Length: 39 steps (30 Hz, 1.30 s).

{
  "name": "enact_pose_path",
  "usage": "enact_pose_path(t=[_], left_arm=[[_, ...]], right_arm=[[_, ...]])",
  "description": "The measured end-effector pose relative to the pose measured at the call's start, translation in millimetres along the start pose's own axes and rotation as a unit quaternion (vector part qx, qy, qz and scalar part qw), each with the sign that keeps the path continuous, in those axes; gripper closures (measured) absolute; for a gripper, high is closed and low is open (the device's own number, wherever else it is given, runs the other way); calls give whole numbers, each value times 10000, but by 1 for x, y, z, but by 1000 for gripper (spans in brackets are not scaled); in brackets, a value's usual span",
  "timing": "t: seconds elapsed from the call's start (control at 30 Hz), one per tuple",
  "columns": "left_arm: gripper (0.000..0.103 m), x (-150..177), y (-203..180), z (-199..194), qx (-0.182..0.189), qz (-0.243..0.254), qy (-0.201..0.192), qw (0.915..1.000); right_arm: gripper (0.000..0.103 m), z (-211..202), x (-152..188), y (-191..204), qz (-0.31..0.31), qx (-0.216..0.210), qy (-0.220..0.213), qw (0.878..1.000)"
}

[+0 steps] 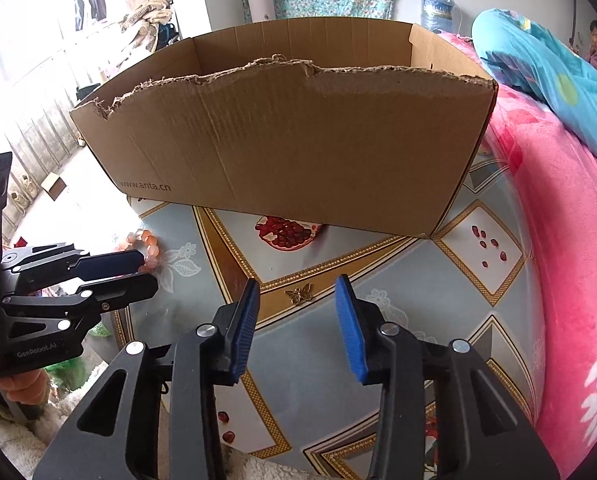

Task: Organize jewelry
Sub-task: 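Close the right gripper on the small gold charm by the pomegranate tile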

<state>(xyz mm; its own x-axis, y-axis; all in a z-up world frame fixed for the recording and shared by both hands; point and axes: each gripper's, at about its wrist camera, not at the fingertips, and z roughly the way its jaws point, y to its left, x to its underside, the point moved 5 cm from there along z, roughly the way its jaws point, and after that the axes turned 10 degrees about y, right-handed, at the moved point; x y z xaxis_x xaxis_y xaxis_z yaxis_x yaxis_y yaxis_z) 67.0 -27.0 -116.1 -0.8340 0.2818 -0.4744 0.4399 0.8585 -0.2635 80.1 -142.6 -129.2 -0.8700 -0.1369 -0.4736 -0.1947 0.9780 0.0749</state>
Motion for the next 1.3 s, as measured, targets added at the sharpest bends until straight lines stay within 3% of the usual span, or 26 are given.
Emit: enact_pose_path(t=[0.53,1.03,1.1,1.3], left_arm=[[73,2,6,-5,197,-110,-19,9997],[73,2,9,-7,272,-167,-33,9995],[73,2,10,-7,279,-172,-36,9995],[73,2,10,-7,271,-169,-39,9995]], right_arm=[[90,18,-10,16,38,263,405,9988],[91,17,-13,12,97,144,488,9987],[98,15,-13,11,79,108,481,9988],[98,7,-11,10,131,-61,508,9986]])
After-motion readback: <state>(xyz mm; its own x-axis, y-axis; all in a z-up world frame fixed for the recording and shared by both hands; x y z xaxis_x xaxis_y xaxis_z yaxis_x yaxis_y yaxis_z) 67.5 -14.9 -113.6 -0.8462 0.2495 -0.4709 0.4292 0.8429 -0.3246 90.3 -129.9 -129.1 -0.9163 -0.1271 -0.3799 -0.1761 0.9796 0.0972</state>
